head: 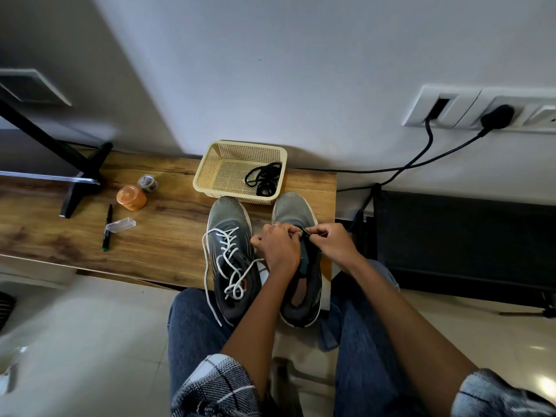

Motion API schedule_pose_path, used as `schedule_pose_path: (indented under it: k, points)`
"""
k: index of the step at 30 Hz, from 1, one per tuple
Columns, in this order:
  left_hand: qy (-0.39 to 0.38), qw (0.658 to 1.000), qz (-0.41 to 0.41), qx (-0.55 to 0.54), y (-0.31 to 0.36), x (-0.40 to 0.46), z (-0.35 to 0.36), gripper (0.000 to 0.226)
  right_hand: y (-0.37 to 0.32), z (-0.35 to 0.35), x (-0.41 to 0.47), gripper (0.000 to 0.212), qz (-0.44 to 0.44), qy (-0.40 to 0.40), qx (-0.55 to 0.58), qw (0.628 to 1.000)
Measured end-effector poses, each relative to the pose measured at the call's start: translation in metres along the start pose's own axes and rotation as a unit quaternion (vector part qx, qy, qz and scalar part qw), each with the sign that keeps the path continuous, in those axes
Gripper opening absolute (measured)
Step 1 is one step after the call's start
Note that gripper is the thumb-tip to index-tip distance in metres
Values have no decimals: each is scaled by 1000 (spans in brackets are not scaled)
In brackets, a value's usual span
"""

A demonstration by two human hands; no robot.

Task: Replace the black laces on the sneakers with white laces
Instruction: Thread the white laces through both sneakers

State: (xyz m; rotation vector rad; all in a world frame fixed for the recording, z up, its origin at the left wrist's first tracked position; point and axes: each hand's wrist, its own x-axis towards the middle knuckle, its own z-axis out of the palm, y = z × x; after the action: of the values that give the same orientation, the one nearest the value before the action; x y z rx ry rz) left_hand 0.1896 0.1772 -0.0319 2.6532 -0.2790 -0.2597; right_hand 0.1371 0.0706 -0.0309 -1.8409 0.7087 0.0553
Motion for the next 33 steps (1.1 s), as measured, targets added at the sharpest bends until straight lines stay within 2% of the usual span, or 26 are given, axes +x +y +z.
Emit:
schedule_pose_path:
  k: [6,9,11,14,23,29,33]
  points:
    - [1,996,78,52,-1,6,-5,16,0,-2,-1,22,-1,-2,2,1000]
    - [-3,994,94,52,-3,10,-6,15,-1,-1,0,16,34,7,73,997]
    - [-7,994,96,42,-4,12,-5,15,-2,1,2,18,63,24,124,990]
    - [-10,994,98,44,-4,12,-5,15,-5,3,10,16,89,37,119,988]
    - [-5,999,49,3,-4,10,-1,9,-10,1,17,8,140,12,163,977]
    - [-6,998,64,29,-3,9,-3,15,-18,-8,21,12,159,-70,115,978]
    - [4,996,77,49,-3,7,-3,16,-19,-5,20,21,149,-60,97,982]
